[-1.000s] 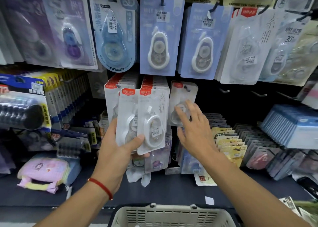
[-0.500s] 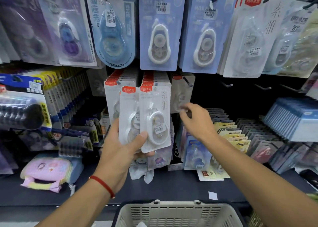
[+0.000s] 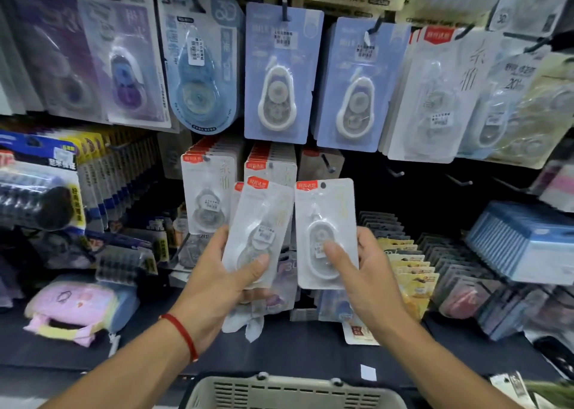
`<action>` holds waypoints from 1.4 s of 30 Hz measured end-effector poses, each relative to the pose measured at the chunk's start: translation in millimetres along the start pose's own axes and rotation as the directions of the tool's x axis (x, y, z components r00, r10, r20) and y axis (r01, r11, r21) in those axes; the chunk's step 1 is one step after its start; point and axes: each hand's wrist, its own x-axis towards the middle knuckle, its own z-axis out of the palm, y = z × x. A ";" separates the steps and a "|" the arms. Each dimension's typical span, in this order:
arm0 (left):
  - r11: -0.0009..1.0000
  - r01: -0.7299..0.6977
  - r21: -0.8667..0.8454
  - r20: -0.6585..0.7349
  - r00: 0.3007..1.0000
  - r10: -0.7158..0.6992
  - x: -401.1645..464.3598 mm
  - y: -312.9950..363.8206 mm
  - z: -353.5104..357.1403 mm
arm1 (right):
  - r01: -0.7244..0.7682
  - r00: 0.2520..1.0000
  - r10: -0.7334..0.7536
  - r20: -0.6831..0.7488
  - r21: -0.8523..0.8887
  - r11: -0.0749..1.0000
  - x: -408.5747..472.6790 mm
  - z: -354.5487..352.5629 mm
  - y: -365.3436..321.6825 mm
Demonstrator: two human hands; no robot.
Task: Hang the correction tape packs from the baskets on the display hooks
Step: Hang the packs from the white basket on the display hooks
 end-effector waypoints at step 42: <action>0.998 0.063 0.027 -0.126 0.990 -0.059 -6.1 8.1 16.5 | -0.017 0.989 0.030 -0.147 0.090 0.996 11.2 17.1 9.4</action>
